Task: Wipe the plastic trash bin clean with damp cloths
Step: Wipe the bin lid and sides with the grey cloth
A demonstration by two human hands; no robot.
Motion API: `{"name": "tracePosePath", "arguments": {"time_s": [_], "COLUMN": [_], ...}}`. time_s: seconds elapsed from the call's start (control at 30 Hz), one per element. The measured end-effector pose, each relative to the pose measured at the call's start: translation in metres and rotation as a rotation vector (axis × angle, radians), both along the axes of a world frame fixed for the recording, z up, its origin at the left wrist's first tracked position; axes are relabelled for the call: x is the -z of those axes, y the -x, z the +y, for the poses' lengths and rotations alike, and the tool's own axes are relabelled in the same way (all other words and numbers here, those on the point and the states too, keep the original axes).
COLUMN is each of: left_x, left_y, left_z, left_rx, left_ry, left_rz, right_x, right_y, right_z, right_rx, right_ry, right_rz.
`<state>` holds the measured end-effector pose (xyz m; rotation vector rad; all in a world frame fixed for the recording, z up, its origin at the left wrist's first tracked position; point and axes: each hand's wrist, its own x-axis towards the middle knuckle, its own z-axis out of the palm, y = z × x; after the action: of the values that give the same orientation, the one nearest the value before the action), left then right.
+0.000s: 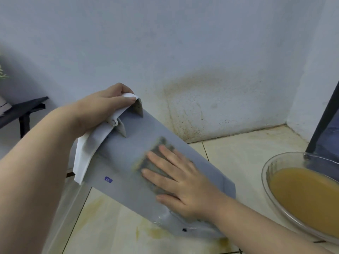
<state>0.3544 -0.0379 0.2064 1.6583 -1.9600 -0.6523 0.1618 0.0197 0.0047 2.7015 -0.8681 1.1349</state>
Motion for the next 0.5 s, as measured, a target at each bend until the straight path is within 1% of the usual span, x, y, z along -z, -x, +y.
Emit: {"name": "tracePosePath", "arguments": {"time_s": [0.1, 0.17, 0.23, 0.3, 0.43, 0.5], "left_x": [0.001, 0.001, 0.000, 0.000, 0.000, -0.001], "left_y": [0.002, 0.003, 0.003, 0.003, 0.003, 0.003], "left_z": [-0.001, -0.002, -0.003, -0.002, 0.001, 0.002], "left_rx": [0.018, 0.017, 0.008, 0.016, 0.032, 0.023], "left_ry": [0.002, -0.001, -0.016, -0.028, -0.030, -0.038], "left_rz": [0.008, 0.009, 0.012, 0.007, 0.025, 0.036], "right_x": [0.064, 0.074, 0.057, 0.020, -0.050, -0.053], "right_y": [0.070, 0.089, 0.069, 0.030, -0.024, -0.025], "right_z": [0.018, 0.019, 0.008, -0.008, -0.043, -0.050], "right_rx": [-0.014, -0.024, -0.053, -0.062, 0.035, 0.085], "right_ry": [0.013, 0.008, 0.011, -0.013, -0.211, -0.295], "right_rz": [0.088, 0.118, 0.083, 0.023, -0.172, -0.243]}}
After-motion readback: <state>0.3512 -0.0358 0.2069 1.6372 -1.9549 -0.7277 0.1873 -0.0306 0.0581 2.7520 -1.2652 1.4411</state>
